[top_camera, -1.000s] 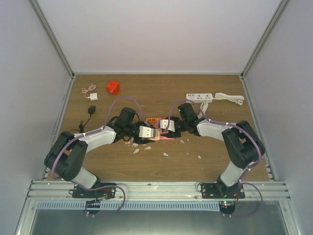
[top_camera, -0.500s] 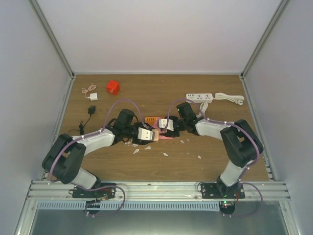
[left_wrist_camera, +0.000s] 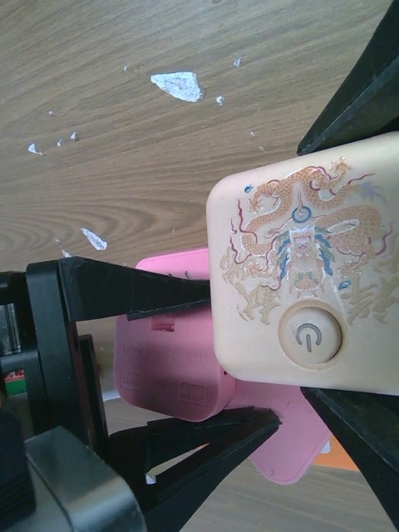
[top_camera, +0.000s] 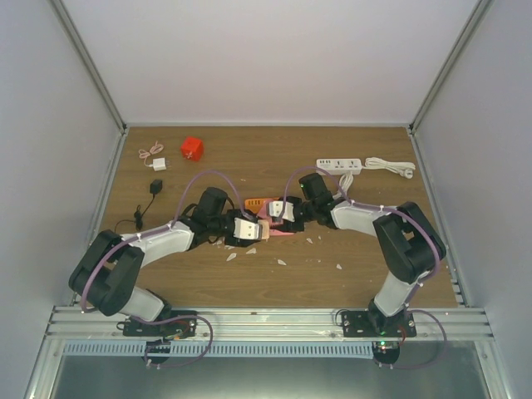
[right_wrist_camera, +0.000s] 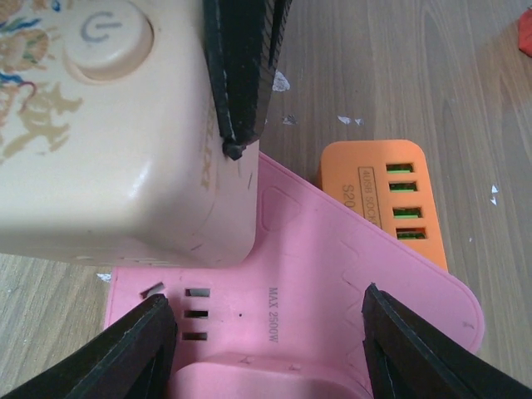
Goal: Pull the plug off the socket
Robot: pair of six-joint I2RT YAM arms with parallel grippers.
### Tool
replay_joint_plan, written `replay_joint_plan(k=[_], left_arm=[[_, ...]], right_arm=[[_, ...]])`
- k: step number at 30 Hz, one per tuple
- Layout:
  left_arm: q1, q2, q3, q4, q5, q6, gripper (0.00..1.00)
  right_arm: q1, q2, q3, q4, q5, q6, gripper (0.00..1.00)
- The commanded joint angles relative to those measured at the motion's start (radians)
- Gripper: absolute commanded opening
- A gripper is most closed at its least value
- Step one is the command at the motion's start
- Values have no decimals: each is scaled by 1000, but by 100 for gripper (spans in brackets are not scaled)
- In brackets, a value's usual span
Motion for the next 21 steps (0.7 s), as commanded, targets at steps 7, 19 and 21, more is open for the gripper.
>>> replay_joint_plan(k=[7,19,21], left_arm=[[-24,-7,57,106,314,-257,22],[33,-53,49,-10,279,-122,22],[55,-69,54,-35,279,-123,22]], right_arm=[[-20,100,-33,-50,284,9,54],[-20,59,-32,-66,247,17,56],[-20,47,-29,-75,232,24,57]])
